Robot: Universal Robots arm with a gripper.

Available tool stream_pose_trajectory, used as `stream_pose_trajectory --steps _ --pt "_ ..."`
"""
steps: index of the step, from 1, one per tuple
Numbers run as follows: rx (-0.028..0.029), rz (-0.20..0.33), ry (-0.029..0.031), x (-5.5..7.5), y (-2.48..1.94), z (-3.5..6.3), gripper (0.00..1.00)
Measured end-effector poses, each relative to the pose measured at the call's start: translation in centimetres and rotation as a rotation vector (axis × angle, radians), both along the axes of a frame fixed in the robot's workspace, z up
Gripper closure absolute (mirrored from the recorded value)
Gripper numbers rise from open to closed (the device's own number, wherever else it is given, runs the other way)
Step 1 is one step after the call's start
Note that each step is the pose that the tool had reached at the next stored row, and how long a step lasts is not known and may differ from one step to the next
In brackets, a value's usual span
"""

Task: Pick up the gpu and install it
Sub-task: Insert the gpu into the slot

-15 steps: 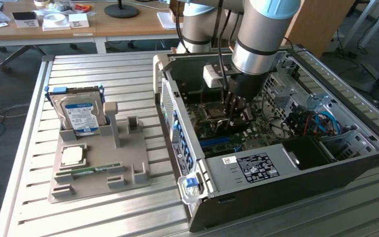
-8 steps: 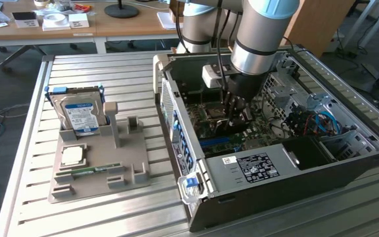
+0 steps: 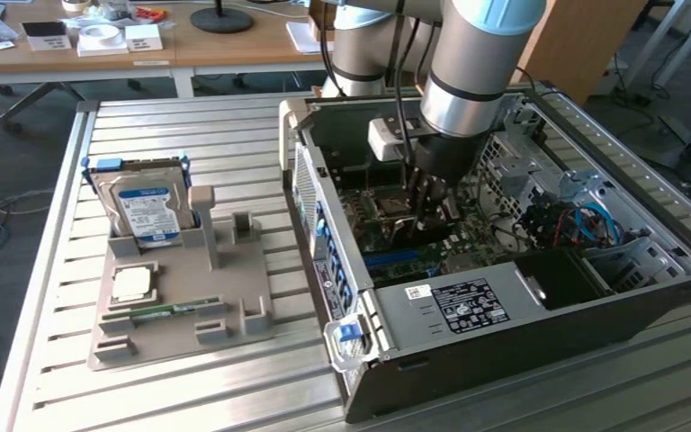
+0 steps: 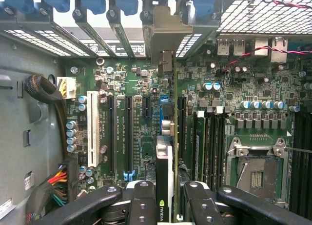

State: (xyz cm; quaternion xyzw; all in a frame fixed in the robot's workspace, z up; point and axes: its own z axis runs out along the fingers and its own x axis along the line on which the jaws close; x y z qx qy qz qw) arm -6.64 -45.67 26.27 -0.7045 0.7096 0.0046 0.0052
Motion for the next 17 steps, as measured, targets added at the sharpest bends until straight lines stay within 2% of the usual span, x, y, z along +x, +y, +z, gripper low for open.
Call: stream_pose_trajectory --steps 17 --pt "0.0000 0.000 0.0000 -0.74 0.00 0.00 0.73"
